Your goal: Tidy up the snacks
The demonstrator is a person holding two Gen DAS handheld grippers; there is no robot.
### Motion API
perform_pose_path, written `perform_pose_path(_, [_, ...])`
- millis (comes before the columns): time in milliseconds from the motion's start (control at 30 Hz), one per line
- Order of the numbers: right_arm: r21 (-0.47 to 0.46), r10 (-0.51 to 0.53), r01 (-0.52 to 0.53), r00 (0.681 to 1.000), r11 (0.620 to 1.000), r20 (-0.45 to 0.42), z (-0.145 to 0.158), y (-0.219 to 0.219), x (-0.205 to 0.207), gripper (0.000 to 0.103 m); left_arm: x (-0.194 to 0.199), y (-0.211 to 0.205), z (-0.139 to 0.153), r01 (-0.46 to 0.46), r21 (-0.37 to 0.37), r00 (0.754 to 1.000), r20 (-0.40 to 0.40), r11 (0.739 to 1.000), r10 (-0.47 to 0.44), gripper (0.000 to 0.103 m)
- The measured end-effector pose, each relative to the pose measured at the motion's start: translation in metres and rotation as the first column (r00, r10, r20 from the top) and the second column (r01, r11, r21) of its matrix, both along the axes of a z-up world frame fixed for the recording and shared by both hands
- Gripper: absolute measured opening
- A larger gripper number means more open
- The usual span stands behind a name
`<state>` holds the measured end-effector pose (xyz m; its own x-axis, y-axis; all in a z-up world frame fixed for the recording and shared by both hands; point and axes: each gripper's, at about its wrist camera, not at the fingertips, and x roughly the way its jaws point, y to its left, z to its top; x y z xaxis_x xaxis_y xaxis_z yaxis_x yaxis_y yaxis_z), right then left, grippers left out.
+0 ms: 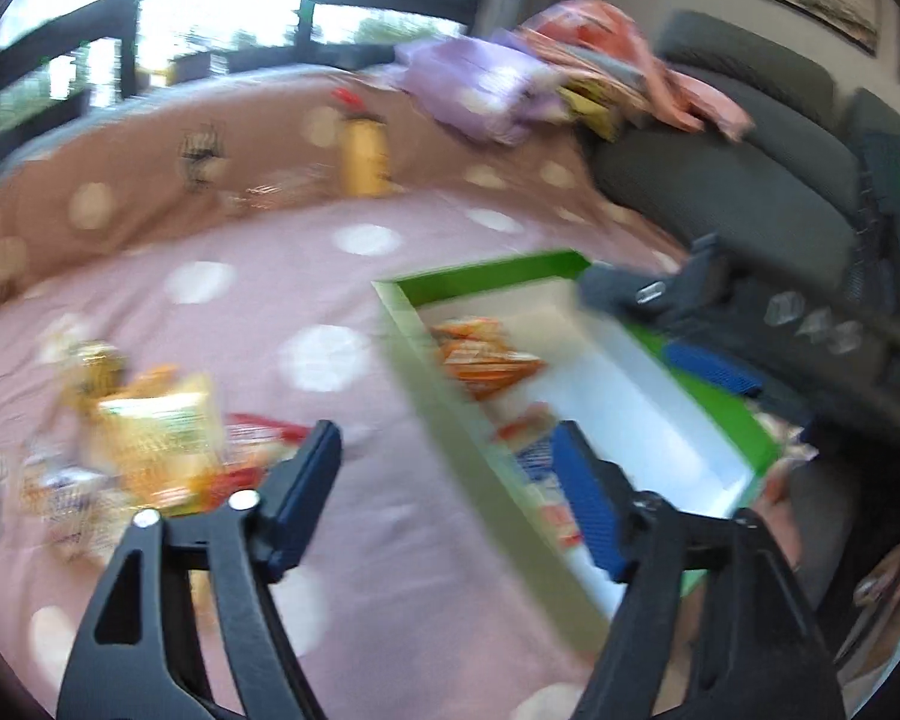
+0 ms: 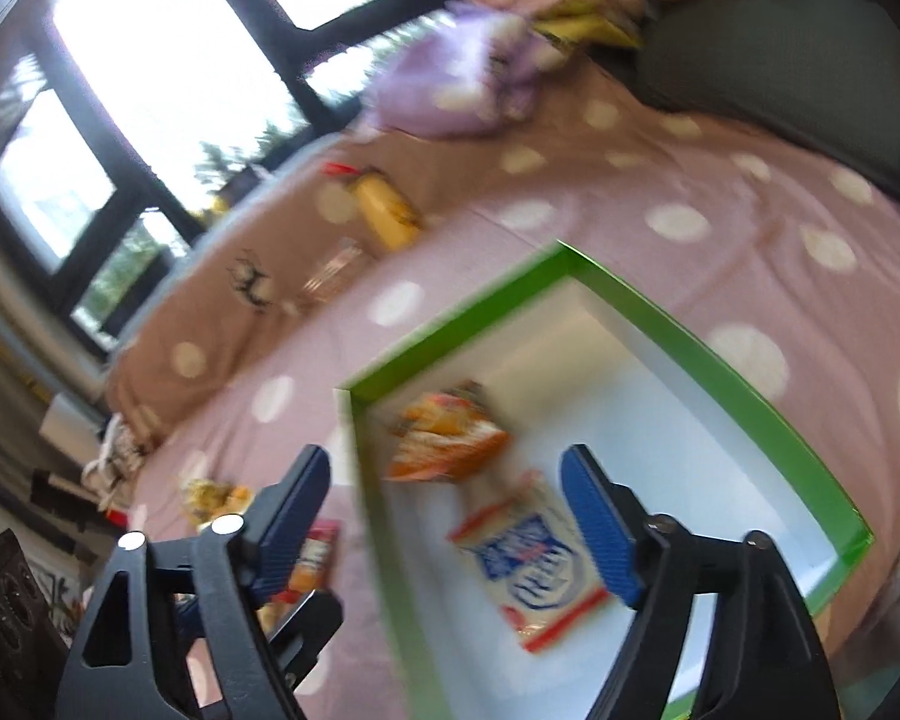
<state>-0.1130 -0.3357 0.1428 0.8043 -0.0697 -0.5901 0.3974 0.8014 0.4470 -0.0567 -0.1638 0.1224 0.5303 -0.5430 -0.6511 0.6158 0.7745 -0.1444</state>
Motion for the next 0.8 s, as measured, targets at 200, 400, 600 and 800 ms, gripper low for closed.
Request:
perform_pose_path(200, [-0.156,0.2,-0.188,0.978,0.97,0.066,0.014,0.076,0.033,0.092,0.019,0.082,-0.017,-0.316,0.078,0.949,0.039,0.946,0.314,0.083])
perform_pose_path(400, [-0.181,0.25,-0.257,0.966,0.949,-0.063,-0.023,0.126,0.081,0.092,0.042,0.142,-0.061,-0.46,0.125,0.882,-0.051,0.879,0.469,0.083])
perform_pose_path(600, [-0.17,0.234,-0.275,0.945,0.946,-0.228,-0.073,0.142,0.108,0.092,0.062,0.155,-0.087,-0.508,0.175,0.837,-0.131,0.843,0.532,0.083])
perform_pose_path(800, [-0.261,0.22,-0.317,0.914,0.912,-0.341,-0.104,0.157,0.121,0.092,0.067,0.16,-0.102,-0.529,0.225,0.821,-0.108,0.818,0.561,0.088])
